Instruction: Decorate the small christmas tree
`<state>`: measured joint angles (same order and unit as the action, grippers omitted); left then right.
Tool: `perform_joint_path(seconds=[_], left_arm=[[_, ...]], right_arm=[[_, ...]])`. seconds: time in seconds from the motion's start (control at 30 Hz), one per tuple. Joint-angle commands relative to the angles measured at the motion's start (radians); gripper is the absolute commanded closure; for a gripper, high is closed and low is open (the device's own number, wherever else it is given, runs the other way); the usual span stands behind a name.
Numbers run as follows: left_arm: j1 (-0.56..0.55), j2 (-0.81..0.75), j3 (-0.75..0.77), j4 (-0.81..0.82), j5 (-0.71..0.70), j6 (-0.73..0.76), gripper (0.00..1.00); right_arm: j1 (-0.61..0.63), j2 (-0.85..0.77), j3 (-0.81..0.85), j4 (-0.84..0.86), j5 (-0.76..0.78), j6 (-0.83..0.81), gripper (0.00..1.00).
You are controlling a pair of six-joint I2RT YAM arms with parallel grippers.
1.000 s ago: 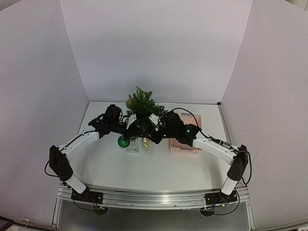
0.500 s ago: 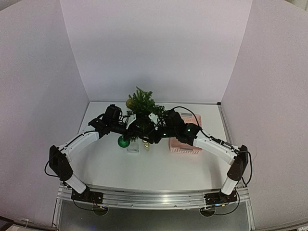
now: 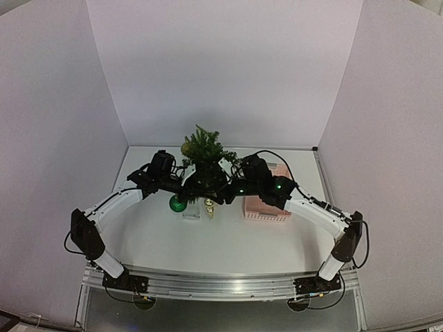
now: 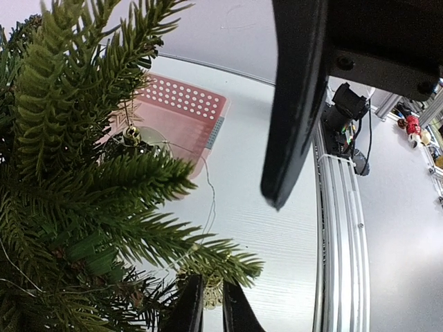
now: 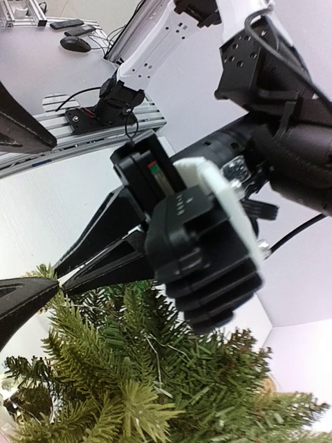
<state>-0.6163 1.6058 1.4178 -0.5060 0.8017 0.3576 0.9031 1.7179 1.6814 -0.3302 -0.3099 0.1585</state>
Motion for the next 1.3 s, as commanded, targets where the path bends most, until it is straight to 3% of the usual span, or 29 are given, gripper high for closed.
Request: perform_joint_path(seconds=[0.0,0.17,0.47,0.67,0.77,0.9,1.0,1.13,1.27], left_arm=[[0.002,-0.023,0.029,-0.027,0.024,-0.014,0.85],[0.015,-0.04,0.046,-0.063,0.038,-0.014,0.71],[0.031,-0.08,0.07,-0.077,0.042,-0.022,0.55],[0.044,-0.122,0.071,-0.07,0.077,-0.034,0.26],[0.053,-0.136,0.08,-0.05,0.086,-0.055,0.17],[0.08,-0.155,0.093,-0.05,0.094,-0.106,0.13],[0.113,-0.17,0.1,-0.037,0.103,-0.158,0.12],[0.157,-0.197,0.095,-0.008,0.086,-0.205,0.11],[0.193,-0.236,0.067,0.023,0.017,-0.235,0.11]], right_arm=[[-0.001,-0.053,0.019,0.033,0.015,0.005,0.41],[-0.004,-0.066,0.02,0.032,0.024,0.003,0.4],[-0.016,-0.095,0.087,0.034,0.001,0.048,0.38],[-0.069,-0.201,0.095,0.025,0.115,0.068,0.32],[-0.122,-0.274,0.026,0.0,0.238,0.108,0.3],[-0.216,-0.345,-0.075,-0.121,0.505,0.227,0.3],[-0.304,-0.348,-0.141,-0.238,0.651,0.362,0.37],[-0.41,-0.276,-0.193,-0.375,0.682,0.537,0.47],[-0.441,-0.119,-0.175,-0.416,0.692,0.592,0.5]])
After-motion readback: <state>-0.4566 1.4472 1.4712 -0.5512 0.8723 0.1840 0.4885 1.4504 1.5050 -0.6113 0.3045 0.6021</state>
